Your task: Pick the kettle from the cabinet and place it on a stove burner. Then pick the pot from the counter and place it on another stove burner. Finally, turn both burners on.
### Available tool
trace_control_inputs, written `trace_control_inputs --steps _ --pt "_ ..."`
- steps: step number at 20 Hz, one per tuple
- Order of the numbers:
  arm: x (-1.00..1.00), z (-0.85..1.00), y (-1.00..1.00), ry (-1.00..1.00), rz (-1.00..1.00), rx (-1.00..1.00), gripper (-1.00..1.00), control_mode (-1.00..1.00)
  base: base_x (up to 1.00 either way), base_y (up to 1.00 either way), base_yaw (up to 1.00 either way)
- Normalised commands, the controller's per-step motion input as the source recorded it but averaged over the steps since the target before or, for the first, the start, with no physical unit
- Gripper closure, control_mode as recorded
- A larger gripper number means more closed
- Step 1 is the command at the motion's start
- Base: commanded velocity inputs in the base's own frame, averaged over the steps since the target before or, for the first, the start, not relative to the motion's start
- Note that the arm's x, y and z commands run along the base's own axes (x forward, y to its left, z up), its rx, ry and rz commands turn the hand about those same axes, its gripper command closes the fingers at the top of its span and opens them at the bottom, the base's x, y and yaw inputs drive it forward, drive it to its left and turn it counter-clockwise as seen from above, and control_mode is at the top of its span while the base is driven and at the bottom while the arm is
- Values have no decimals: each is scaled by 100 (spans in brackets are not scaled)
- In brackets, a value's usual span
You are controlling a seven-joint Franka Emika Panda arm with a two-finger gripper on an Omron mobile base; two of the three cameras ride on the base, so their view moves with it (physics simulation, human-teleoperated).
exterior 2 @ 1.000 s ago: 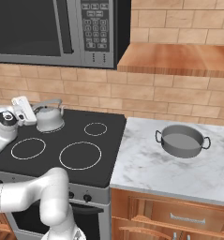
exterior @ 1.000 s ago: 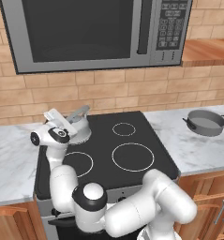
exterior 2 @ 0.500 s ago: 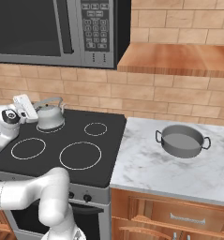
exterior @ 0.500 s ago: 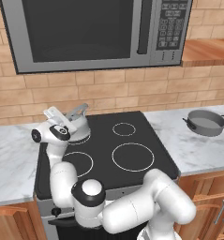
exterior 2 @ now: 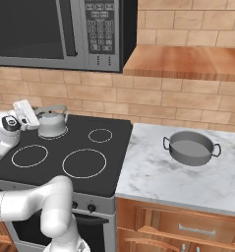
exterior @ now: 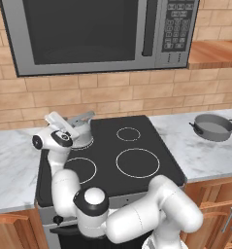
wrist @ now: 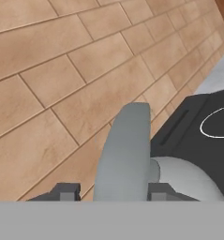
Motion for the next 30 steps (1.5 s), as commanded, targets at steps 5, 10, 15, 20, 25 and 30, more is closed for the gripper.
trace_control_inputs --steps 5,10,15,20,25,30 --pt "0 -17 10 0 1 0 -100 -100 0 0 0" --pt "0 -19 15 0 1 0 -100 -100 0 0 0" --pt "0 -18 20 0 0 0 -100 -100 0 0 0" --pt "-1 -10 19 0 0 0 -100 -100 0 0 0" --pt "-5 -13 19 1 0 0 -100 -100 0 0 0" --pt "-17 -3 20 2 0 1 -100 -100 0 0 0"
